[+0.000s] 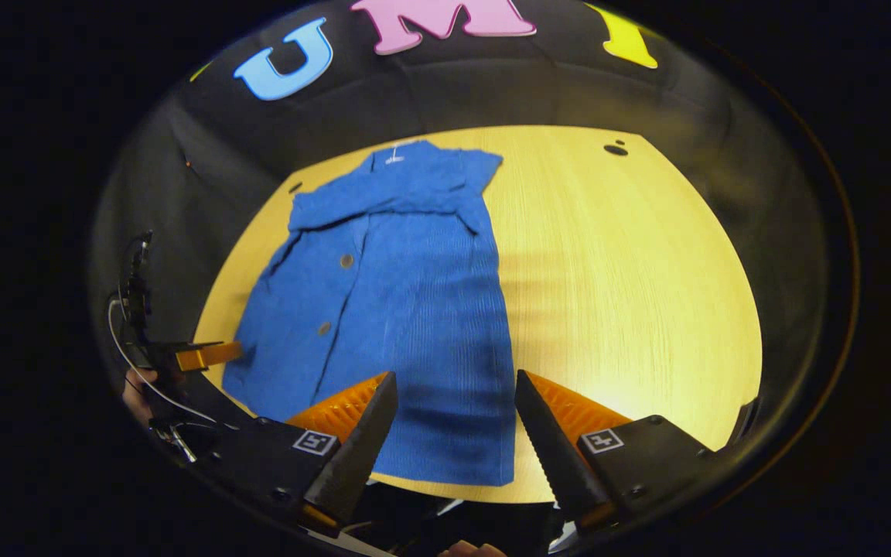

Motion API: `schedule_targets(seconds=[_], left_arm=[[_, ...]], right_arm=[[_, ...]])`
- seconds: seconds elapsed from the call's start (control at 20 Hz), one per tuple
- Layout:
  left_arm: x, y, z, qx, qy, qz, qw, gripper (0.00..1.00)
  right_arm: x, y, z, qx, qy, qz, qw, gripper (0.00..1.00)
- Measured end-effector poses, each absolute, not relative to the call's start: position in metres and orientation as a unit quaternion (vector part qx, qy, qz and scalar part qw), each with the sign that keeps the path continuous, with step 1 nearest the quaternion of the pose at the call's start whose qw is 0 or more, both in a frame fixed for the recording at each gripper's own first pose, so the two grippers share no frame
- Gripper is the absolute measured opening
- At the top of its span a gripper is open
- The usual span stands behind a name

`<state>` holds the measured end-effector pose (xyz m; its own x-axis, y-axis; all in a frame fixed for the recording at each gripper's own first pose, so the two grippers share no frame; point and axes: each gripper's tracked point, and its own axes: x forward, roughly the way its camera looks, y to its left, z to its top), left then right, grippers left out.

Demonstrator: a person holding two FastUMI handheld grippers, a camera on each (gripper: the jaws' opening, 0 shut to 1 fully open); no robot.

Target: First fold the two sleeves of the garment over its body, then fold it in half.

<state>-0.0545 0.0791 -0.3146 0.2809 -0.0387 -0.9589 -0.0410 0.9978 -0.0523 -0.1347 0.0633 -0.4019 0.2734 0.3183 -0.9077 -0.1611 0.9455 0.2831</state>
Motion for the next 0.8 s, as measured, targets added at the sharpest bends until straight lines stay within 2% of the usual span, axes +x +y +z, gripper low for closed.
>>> schedule_targets(seconds=[0.1,0.15,0.35,0.6,0.8], left_arm=[[-0.066,0.086,-0.323,-0.039,0.618,0.005,0.785,0.85],[-0.071,0.085,-0.325,-0.045,0.63,0.006,0.776,0.88],[-0.083,0.091,-0.335,-0.031,0.652,0.007,0.758,0.86],[-0.081,0.099,-0.335,-0.008,0.655,0.014,0.755,0.88],[-0.081,0.106,-0.336,0.005,0.657,0.02,0.754,0.86]], right_arm=[[-0.144,0.061,-0.414,0.056,0.602,0.149,0.782,0.98],[-0.147,0.063,-0.422,0.058,0.611,0.147,0.776,0.98],[-0.159,0.065,-0.441,0.046,0.64,0.139,0.754,0.99],[-0.168,0.061,-0.445,0.034,0.645,0.14,0.75,0.98],[-0.176,0.058,-0.451,0.03,0.654,0.137,0.743,0.98]])
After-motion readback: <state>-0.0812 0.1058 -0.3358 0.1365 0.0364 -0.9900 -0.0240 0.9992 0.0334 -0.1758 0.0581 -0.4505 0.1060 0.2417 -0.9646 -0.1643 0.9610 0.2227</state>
